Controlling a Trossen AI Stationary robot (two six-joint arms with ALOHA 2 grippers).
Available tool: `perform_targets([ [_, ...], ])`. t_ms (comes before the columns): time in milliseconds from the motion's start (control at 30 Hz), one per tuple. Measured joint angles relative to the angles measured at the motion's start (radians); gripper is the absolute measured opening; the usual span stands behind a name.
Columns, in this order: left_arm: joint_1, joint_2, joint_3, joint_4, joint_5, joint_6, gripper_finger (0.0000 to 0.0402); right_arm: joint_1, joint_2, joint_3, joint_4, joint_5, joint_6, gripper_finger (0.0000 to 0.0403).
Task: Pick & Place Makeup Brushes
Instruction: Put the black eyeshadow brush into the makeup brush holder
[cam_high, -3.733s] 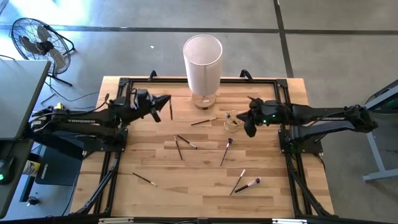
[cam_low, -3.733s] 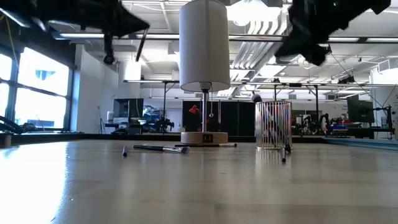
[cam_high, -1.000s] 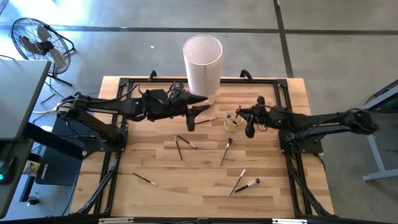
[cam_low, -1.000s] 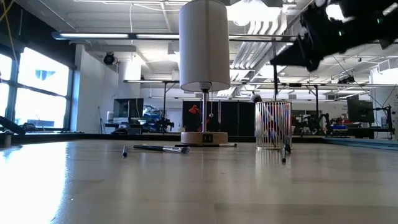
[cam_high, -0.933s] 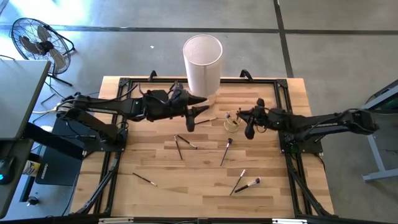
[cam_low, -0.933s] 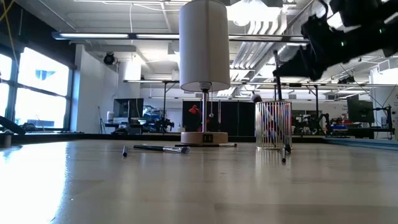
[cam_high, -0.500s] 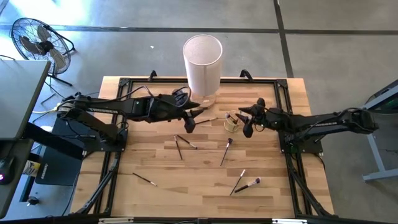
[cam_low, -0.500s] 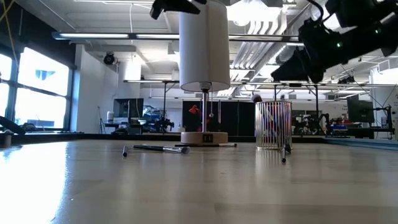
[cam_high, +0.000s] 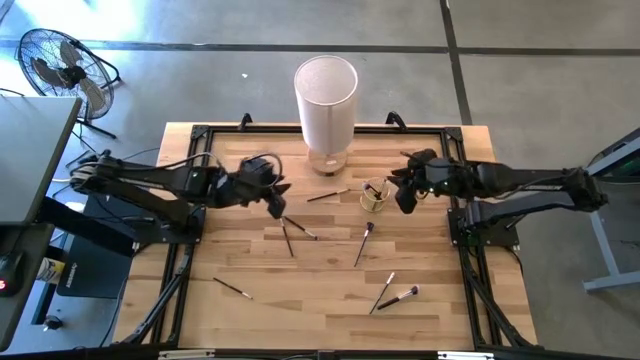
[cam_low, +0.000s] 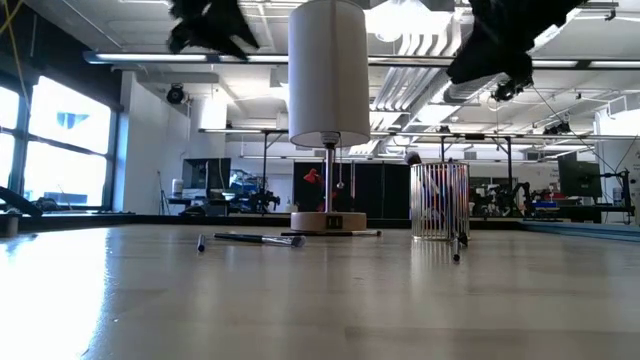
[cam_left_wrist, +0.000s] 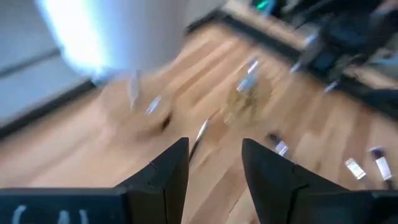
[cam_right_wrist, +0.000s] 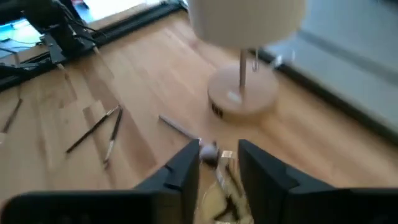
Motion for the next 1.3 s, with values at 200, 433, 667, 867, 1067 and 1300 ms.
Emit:
perform_targets([
  [200, 0.011, -0.033, -0.121, -0.023, -0.008, -0.310, 0.0145, 0.090, 0.090, 0.119, -0.307, -0.065, 0.266, 0.0008],
  [433, 0.010, 0.028, -0.145, -0.063, 0.094, -0.360, 0.0145, 0.231, 0.202, 0.078, -0.446, -0.083, 0.593, 0.0006],
  [667, 0.033, 0.130, -0.119, -0.248, 0.118, -0.671, 0.0145, 0.312, 0.236, -0.027, -0.392, -0.067, 0.719, 0.0007],
  [867, 0.092, 0.275, -0.119, -0.275, 0.276, -0.867, 0.0145, 0.320, 0.232, -0.077, -0.376, -0.072, 0.653, 0.0005],
  [1067, 0.138, 0.404, -0.119, -0.164, 0.381, -0.910, 0.0145, 0.320, 0.232, -0.079, -0.376, -0.055, 0.532, 0.0002],
  [1300, 0.142, 0.487, -0.118, -0.127, 0.429, -1.000, 0.0145, 0.319, 0.232, -0.079, -0.375, -0.051, 0.454, 0.0006],
])
